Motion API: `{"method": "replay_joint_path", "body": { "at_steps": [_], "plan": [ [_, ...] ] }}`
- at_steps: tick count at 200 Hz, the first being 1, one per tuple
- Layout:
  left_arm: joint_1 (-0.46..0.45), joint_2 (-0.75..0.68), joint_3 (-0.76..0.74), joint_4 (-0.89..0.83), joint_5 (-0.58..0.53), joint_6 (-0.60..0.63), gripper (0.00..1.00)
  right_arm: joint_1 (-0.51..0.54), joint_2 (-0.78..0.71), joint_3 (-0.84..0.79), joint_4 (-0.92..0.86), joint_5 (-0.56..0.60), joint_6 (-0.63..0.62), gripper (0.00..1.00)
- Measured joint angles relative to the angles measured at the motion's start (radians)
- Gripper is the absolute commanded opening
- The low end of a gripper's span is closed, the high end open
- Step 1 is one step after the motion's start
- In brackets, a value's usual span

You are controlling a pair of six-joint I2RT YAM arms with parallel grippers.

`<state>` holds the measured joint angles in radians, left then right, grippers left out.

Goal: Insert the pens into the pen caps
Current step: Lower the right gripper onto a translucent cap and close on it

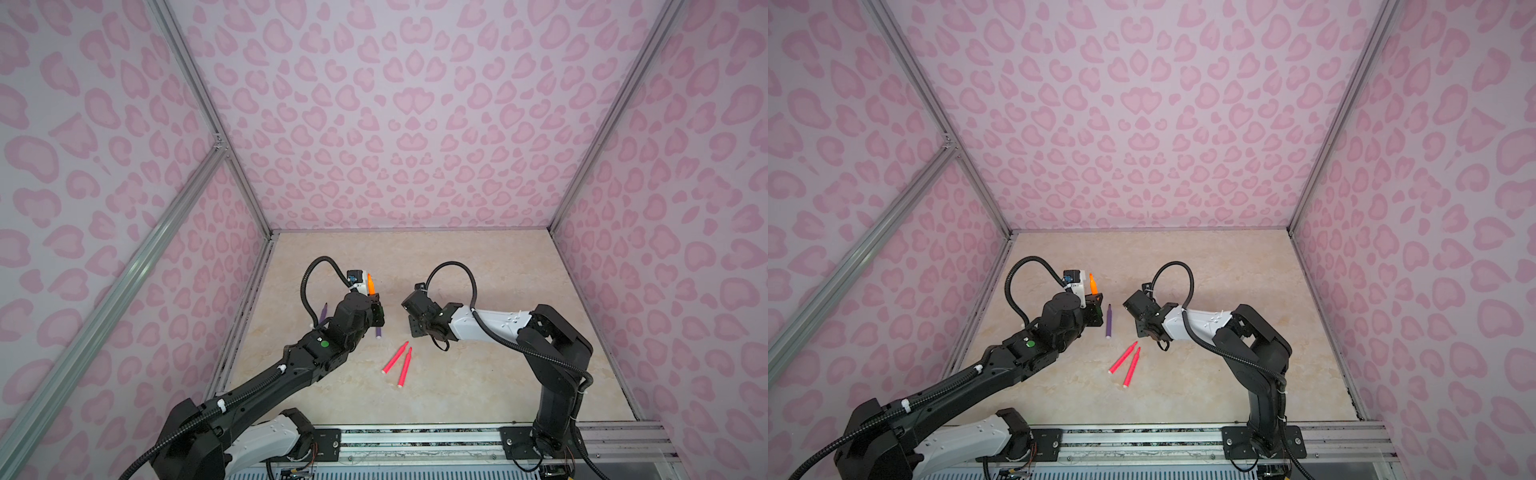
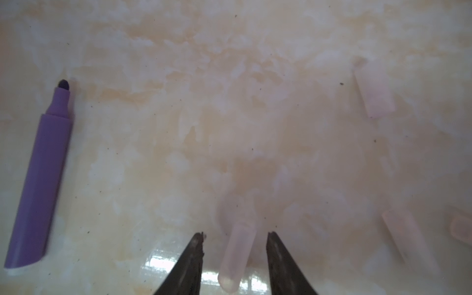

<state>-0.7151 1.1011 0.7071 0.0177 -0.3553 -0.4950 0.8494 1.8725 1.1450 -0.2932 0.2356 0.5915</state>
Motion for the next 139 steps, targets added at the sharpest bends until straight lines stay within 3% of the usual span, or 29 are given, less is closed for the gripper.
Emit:
{"method": "replay_joint_path", "body": {
  "at_steps": [139],
  "plan": [
    [0.0,-0.005,-0.005,0.001,0.007,0.0,0.03,-0.011,0.059,0.016,-0.011,0.006,0.029,0.26]
  ]
}}
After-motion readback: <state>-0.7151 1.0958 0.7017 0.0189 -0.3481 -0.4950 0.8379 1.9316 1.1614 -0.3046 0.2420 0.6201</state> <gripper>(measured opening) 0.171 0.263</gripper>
